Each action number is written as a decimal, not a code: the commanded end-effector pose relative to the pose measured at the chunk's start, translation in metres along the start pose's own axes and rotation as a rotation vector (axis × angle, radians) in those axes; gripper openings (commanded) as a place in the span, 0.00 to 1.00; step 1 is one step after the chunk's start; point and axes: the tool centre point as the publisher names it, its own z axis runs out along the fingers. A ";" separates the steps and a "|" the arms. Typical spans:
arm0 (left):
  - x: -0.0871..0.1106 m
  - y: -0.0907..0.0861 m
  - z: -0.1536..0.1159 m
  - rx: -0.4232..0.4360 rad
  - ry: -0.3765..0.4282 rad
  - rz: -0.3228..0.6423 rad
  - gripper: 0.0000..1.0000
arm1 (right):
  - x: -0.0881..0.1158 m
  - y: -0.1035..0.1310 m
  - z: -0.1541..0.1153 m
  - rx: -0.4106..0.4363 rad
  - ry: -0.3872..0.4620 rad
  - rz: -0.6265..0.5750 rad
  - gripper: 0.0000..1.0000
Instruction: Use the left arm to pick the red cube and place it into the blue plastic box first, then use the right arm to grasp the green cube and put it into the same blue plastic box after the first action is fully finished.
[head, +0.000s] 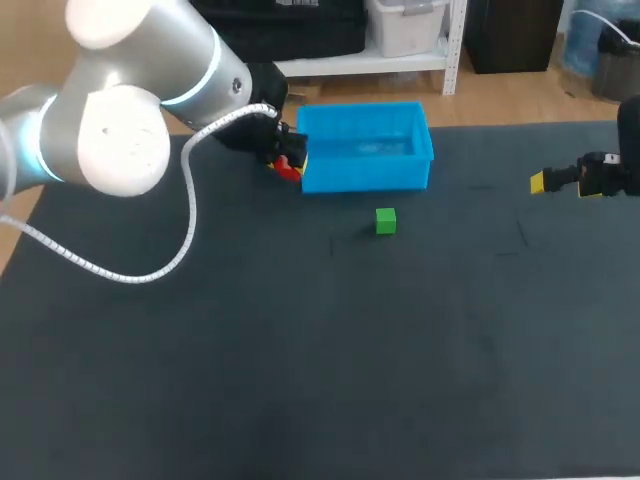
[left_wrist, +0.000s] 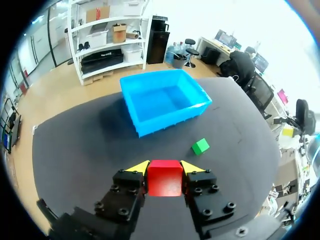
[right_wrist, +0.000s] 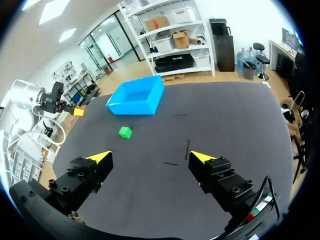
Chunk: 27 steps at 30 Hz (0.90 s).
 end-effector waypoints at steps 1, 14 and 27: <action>-0.014 0.004 0.008 0.022 0.005 0.023 0.00 | 0.000 0.000 0.000 0.000 0.001 -0.001 1.00; -0.061 0.014 0.034 0.059 -0.033 0.118 0.00 | 0.000 0.000 0.000 0.000 0.001 -0.001 1.00; -0.097 0.014 0.067 0.050 -0.005 0.087 0.00 | 0.000 0.000 0.000 0.000 0.001 -0.001 1.00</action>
